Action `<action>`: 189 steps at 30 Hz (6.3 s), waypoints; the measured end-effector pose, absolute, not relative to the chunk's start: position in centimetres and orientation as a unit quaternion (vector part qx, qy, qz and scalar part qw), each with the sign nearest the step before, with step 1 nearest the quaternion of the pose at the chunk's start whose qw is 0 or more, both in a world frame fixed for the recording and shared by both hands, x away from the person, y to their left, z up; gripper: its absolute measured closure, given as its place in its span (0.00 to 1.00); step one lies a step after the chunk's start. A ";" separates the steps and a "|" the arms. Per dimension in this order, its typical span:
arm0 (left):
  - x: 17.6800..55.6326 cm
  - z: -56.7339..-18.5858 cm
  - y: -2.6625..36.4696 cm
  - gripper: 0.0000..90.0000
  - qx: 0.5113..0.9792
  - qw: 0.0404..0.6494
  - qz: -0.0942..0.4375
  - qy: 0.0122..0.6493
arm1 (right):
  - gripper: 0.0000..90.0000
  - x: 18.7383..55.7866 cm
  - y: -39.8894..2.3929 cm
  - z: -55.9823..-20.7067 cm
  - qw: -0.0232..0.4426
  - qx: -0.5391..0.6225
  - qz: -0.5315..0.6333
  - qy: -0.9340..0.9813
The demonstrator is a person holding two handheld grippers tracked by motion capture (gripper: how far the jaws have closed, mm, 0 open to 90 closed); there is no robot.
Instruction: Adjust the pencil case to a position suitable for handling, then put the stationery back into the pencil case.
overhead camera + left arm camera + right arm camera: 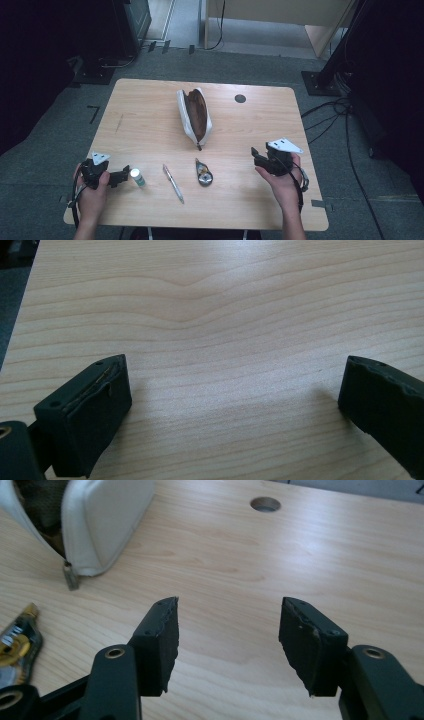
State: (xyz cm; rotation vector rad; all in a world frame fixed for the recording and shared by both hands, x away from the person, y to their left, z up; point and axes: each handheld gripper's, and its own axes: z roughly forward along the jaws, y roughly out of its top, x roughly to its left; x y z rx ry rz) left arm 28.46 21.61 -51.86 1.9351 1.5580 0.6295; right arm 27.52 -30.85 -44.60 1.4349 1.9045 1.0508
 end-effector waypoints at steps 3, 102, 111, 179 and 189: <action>28.5 -51.8 21.6 0.00 0.725 0.285 0.235 0.582 | 0.47 28.3 -29.5 -44.2 0.260 0.520 0.396 0.711; 28.5 -51.9 21.4 0.01 0.733 0.289 0.230 0.571 | 0.97 34.7 -25.3 -47.4 0.147 0.543 0.416 0.714; 28.5 -51.8 21.4 0.01 0.735 0.289 0.229 0.569 | 0.88 34.9 -26.0 -47.9 0.144 0.529 0.421 0.723; 28.5 -51.9 21.4 0.01 0.736 0.289 0.229 0.568 | 0.69 23.5 -13.0 -50.0 0.096 0.391 0.473 0.784; 28.5 -51.9 21.4 0.01 0.736 0.289 0.229 0.568 | 0.72 22.3 -11.5 -51.1 0.098 0.387 0.460 0.793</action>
